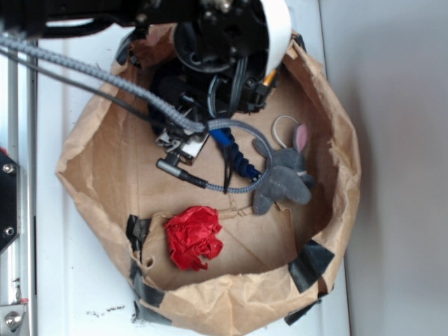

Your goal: Grab the blue rope.

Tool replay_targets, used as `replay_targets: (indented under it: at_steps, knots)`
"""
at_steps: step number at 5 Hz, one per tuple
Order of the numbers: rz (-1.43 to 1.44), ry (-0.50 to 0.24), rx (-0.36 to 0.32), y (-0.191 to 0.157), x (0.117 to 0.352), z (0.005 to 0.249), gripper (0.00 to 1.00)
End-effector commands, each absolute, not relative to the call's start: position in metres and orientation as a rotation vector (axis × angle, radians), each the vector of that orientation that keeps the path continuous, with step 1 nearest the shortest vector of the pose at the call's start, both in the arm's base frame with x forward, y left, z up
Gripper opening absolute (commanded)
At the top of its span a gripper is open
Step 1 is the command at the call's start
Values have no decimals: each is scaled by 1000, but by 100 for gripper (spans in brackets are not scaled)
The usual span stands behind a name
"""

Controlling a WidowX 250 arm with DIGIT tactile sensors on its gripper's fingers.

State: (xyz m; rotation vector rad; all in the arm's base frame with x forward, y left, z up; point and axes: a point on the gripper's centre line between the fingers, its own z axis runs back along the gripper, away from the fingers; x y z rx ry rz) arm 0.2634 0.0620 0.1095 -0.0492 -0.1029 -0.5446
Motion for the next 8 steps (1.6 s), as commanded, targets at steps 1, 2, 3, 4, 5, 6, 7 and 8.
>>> replay_targets:
  at_steps: [1, 2, 3, 4, 5, 6, 7, 8]
  knots:
    - [-598, -170, -81, 50, 282, 98, 100]
    - [-625, -168, -44, 52, 303, 63, 100]
    - [-646, -188, -30, 49, 309, 44, 100]
    - [-675, -171, -7, 57, 326, 23, 100]
    - [-647, -158, 1, 65, 341, 12, 0]
    - [-625, -172, -17, 75, 348, 15, 0]
    - [-616, -201, -17, 79, 349, 21, 0]
    - [-606, -213, -41, 81, 338, 33, 0]
